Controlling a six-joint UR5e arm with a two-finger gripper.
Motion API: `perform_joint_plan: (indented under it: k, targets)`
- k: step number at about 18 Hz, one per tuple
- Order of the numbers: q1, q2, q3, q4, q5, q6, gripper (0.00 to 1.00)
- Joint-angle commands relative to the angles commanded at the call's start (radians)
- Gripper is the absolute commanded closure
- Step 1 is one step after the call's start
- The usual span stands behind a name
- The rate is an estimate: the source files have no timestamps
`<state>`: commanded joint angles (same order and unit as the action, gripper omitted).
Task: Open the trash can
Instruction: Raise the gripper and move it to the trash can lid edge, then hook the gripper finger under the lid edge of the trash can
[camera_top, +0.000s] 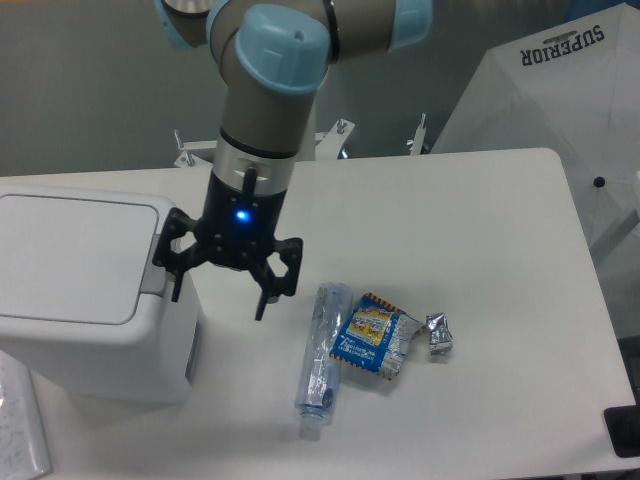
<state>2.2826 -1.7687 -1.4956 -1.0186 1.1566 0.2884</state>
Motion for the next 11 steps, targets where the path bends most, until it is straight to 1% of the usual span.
perform_joint_plan:
  k: [11]
  targets:
    - [0.005,0.023,-0.035,0.003,0.011,0.017,0.0]
